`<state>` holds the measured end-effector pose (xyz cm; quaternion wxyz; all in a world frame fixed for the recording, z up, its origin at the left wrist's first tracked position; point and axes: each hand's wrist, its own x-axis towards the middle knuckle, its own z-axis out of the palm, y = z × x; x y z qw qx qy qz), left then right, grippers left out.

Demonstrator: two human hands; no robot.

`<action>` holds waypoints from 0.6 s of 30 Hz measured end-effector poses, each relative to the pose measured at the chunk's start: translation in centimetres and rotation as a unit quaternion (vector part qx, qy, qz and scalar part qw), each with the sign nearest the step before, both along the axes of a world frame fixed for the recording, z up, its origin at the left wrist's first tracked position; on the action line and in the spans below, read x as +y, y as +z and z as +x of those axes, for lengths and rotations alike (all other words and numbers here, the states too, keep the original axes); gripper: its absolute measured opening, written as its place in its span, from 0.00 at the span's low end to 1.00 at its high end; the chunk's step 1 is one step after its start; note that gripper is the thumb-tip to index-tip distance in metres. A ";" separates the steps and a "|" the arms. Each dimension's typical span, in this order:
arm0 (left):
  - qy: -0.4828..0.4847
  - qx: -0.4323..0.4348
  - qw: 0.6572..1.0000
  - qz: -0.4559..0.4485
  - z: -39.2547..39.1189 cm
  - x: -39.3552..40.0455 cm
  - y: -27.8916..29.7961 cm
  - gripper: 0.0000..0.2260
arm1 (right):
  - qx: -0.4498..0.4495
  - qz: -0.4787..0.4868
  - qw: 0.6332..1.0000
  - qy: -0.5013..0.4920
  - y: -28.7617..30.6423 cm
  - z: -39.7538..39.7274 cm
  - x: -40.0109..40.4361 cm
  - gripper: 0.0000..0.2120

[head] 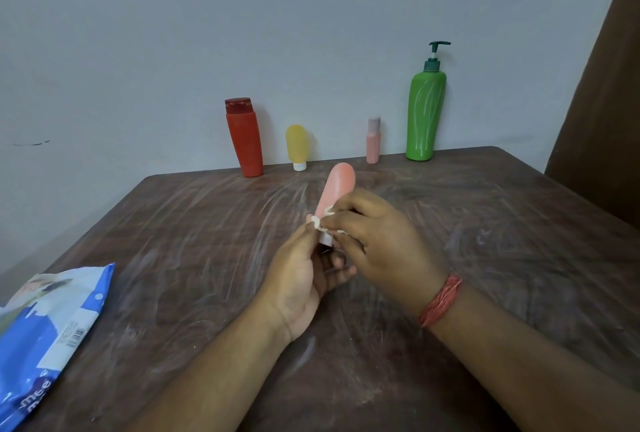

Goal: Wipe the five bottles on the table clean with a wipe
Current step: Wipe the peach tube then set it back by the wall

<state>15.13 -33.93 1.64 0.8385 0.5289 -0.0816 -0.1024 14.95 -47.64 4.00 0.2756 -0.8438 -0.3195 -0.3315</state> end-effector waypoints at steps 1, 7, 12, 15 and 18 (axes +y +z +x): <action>-0.001 -0.005 1.000 0.005 0.0 -0.1 -0.1 0.17 | 0.001 0.005 1.000 -0.004 0.2 -0.1 -0.2 0.13; 0.021 -0.020 0.995 0.097 0.1 -0.5 -0.5 0.16 | -0.058 0.098 0.982 -0.150 1.4 1.2 -3.7 0.08; 0.038 -0.055 0.980 0.190 0.3 0.0 -0.7 0.17 | -0.096 0.031 0.989 -0.107 1.0 0.8 -2.7 0.10; 0.026 -0.059 0.982 0.176 0.5 0.5 -0.5 0.17 | -0.084 0.069 0.987 -0.116 1.3 1.4 -3.2 0.14; -0.005 -0.065 0.990 0.129 0.5 0.7 -0.3 0.19 | -0.056 0.140 0.978 -0.145 1.1 2.1 -4.3 0.08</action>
